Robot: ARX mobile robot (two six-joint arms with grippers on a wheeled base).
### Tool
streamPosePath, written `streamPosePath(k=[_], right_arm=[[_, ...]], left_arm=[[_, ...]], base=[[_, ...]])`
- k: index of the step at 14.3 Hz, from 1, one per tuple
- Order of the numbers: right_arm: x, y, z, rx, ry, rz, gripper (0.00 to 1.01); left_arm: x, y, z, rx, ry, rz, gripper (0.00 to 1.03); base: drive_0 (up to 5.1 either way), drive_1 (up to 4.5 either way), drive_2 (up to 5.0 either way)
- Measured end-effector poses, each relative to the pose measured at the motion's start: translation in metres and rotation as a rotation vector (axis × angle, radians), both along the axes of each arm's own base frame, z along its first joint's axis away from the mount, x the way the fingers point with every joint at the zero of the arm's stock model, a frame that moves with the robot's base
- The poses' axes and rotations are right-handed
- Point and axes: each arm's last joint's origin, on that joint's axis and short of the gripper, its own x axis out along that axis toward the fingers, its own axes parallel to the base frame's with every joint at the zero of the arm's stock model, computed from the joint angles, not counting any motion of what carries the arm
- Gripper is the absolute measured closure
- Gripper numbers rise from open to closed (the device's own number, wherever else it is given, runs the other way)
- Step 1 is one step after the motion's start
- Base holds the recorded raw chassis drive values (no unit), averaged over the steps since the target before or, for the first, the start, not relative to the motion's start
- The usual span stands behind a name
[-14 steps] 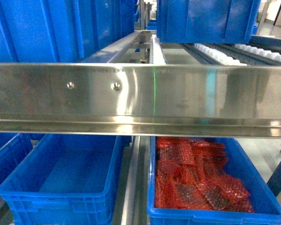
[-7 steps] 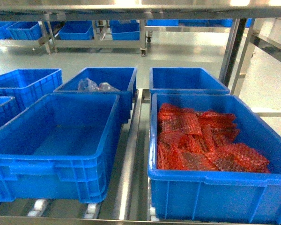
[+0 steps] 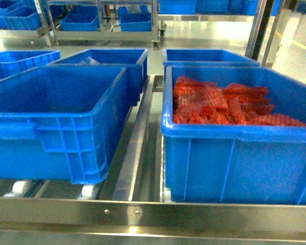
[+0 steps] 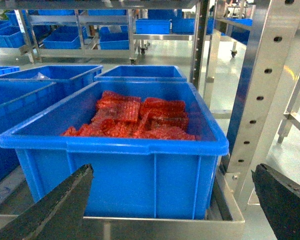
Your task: Pick blue part to blue bin on bottom shelf
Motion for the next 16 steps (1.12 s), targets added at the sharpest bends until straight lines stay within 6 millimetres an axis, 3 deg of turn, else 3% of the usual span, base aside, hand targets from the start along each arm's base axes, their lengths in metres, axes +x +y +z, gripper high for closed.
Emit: streamPosePath(k=[7, 16], right_arm=[[0.0000, 0.0000, -0.0002, -0.001, 0.002, 0.000, 0.03], [0.0000, 0.0000, 0.0000, -0.001, 0.000, 0.000, 0.03]], left_arm=[[0.0001, 0.0000, -0.0006, 0.001, 0.002, -0.001, 0.60], [0.0000, 0.0000, -0.0004, 0.000, 0.000, 0.000, 0.60]], base=[[0.0, 0.00, 0.0], [0.0, 4.14, -4.1]])
